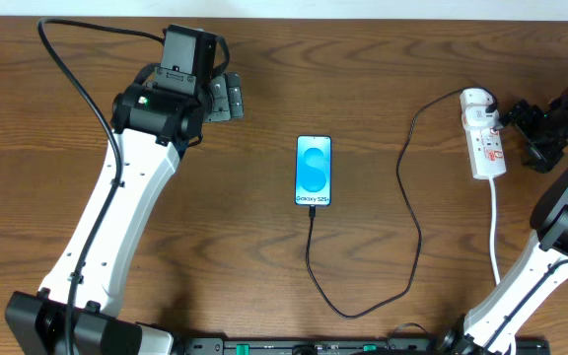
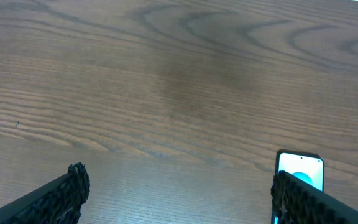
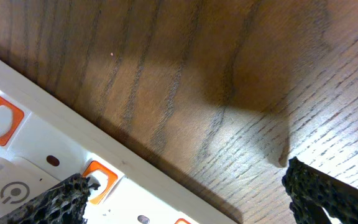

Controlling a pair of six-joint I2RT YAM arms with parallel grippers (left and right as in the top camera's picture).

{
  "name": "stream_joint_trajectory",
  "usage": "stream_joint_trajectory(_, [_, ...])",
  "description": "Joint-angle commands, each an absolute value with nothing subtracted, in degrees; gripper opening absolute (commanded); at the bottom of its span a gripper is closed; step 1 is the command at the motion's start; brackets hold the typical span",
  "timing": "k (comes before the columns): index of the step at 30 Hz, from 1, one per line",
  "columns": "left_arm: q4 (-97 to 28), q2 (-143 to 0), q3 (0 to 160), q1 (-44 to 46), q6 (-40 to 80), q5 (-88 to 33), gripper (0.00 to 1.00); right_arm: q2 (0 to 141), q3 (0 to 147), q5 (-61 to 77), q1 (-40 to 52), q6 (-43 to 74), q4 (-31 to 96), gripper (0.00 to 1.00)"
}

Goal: Plug charger to phone and switch on socket

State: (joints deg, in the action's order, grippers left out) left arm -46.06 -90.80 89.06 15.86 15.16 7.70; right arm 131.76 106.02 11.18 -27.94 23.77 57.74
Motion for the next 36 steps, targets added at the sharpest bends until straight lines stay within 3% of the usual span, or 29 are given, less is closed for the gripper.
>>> stream_joint_trajectory(1, [-46.04, -90.98, 89.27, 15.66, 15.05, 8.60, 0.95, 133.27, 105.58, 13.89, -27.42, 22.41, 57.93, 0.99])
stream_joint_trajectory(36, [-46.04, -90.98, 89.27, 15.66, 15.05, 8.60, 0.95, 134.82, 105.56, 13.65, -26.52, 22.63, 59.16, 0.99])
